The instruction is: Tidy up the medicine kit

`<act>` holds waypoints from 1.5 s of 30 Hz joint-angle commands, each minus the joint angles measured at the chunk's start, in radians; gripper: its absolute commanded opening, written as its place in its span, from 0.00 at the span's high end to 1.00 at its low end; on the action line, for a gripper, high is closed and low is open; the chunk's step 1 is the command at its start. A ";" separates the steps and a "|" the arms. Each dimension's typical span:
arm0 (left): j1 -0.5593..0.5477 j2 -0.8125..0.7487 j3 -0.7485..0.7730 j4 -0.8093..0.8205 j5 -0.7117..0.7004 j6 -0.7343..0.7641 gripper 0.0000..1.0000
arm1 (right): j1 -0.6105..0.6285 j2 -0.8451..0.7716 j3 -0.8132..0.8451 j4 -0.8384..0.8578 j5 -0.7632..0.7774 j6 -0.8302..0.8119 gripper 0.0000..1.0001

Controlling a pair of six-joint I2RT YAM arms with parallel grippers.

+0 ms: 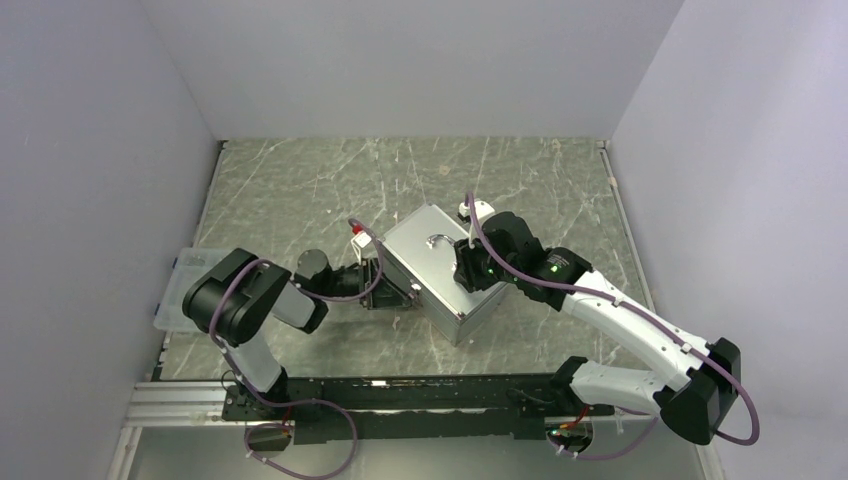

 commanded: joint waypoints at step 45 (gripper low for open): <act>-0.013 -0.129 0.028 0.145 0.023 -0.048 0.08 | 0.143 0.012 0.017 0.089 -0.125 0.034 0.62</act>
